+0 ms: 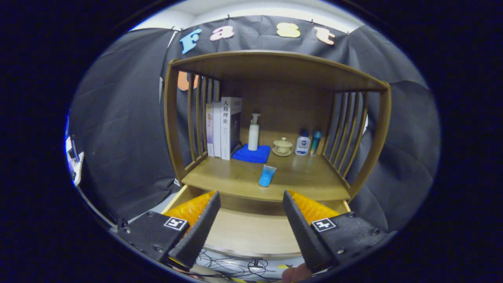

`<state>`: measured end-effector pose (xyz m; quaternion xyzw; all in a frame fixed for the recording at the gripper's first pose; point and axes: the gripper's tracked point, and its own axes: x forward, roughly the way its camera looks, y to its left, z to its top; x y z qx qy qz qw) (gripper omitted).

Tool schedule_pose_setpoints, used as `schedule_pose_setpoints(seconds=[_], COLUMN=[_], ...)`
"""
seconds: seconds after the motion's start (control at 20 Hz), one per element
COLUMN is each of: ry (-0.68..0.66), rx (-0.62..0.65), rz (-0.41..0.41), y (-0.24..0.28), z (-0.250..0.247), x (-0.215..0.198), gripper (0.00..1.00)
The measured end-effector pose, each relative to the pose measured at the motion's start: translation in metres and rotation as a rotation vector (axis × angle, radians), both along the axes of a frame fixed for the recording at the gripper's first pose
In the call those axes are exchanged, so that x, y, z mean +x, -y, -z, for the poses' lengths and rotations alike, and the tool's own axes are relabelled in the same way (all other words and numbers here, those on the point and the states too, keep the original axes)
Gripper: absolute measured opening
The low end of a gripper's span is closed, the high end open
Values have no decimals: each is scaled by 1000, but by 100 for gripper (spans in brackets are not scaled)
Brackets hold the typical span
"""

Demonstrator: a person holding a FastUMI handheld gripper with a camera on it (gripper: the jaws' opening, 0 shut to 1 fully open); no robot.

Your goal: Pull open the drawer, take out the items inside it, and place them on the countertop above the cabinet.

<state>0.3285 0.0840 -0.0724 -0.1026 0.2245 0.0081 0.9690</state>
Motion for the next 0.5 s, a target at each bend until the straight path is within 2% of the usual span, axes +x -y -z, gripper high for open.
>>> schedule_pose_setpoints(seconds=[0.35,0.5], ry=[204,205], rx=[28,58], rz=[-7,-3], y=[15,20], z=[12,46], x=[-36,-56], gripper=[100,99])
